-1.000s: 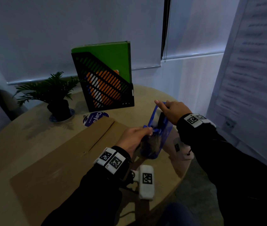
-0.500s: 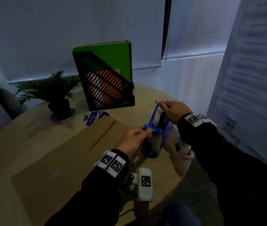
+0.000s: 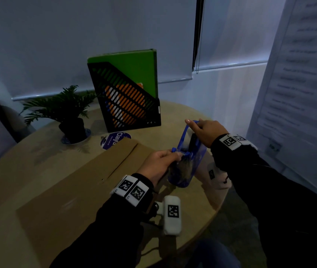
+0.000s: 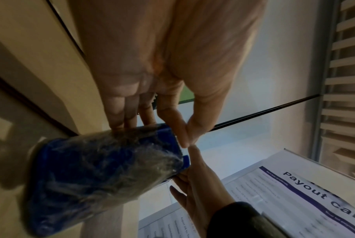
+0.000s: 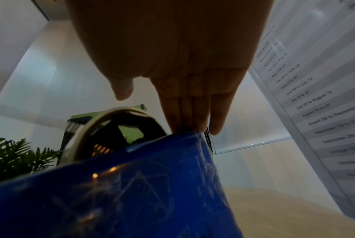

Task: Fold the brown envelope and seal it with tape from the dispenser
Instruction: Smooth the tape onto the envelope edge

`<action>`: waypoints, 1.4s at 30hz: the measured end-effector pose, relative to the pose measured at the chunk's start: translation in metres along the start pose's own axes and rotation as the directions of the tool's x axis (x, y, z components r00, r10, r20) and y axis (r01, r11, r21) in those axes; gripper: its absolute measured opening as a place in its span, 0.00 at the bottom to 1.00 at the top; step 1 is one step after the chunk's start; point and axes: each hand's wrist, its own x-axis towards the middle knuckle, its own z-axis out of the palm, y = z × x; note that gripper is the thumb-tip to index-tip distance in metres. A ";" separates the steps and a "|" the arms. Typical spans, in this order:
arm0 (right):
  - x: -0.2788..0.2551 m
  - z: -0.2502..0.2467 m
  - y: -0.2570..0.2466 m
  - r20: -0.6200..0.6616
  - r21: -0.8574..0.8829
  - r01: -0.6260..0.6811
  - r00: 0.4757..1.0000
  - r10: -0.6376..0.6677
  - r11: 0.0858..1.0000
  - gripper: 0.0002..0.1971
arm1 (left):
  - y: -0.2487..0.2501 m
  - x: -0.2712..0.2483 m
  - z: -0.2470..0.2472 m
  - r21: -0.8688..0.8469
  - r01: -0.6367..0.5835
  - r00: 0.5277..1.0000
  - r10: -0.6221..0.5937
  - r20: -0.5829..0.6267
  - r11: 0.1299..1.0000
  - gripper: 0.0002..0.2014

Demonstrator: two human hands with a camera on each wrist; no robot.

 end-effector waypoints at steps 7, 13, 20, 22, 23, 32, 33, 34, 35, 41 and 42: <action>-0.001 -0.001 0.000 -0.005 0.004 0.009 1.000 -0.009 1.000 0.43 | -0.005 -0.001 -0.002 0.150 -0.040 0.999 0.045 -0.029 0.988 0.17; -0.001 0.001 0.000 -0.008 0.013 0.015 1.000 -0.015 1.000 0.43 | -0.001 -0.003 -0.004 0.258 -0.076 0.997 0.081 -0.009 0.963 0.18; -0.002 -0.001 -0.001 -0.007 0.029 -0.004 1.000 0.004 1.000 0.43 | 0.000 -0.003 -0.005 0.320 -0.056 0.997 0.070 -0.032 0.946 0.18; -0.002 -0.003 -0.002 0.006 0.019 -0.010 1.000 0.010 1.000 0.44 | 0.002 -0.003 -0.005 0.339 -0.057 0.997 0.072 -0.034 0.939 0.18; -0.002 -0.004 -0.002 0.016 0.013 -0.013 1.000 0.013 1.000 0.43 | 0.003 -0.003 -0.005 0.349 -0.058 0.997 0.073 -0.030 0.935 0.17; -0.002 -0.014 -0.010 0.135 0.043 -0.055 0.990 0.049 0.998 0.37 | 0.026 -0.024 -0.019 0.414 -0.066 0.998 0.054 0.039 0.908 0.12; -0.005 -0.016 -0.013 0.132 0.074 -0.067 0.990 0.057 0.995 0.35 | 0.033 -0.028 -0.022 0.431 -0.076 0.997 0.068 0.034 0.899 0.10; -0.008 -0.018 -0.017 0.107 0.109 -0.064 0.993 0.053 0.992 0.32 | 0.038 -0.032 -0.026 0.445 -0.089 0.996 0.086 0.027 0.891 0.08; -0.012 -0.019 -0.022 0.059 0.150 -0.039 0.998 0.031 0.988 0.29 | 0.043 -0.035 -0.031 0.456 -0.103 0.994 0.106 0.019 0.884 0.07; -0.050 -0.027 -0.075 -0.209 0.353 0.285 0.952 -0.222 0.891 0.10 | 0.048 -0.050 -0.067 0.471 -0.130 0.981 0.183 -0.068 0.872 0.08; -0.056 -0.026 -0.084 -0.184 0.399 0.305 0.950 -0.250 0.865 0.10 | 0.049 -0.053 -0.072 0.476 -0.136 0.979 0.193 -0.072 0.869 0.08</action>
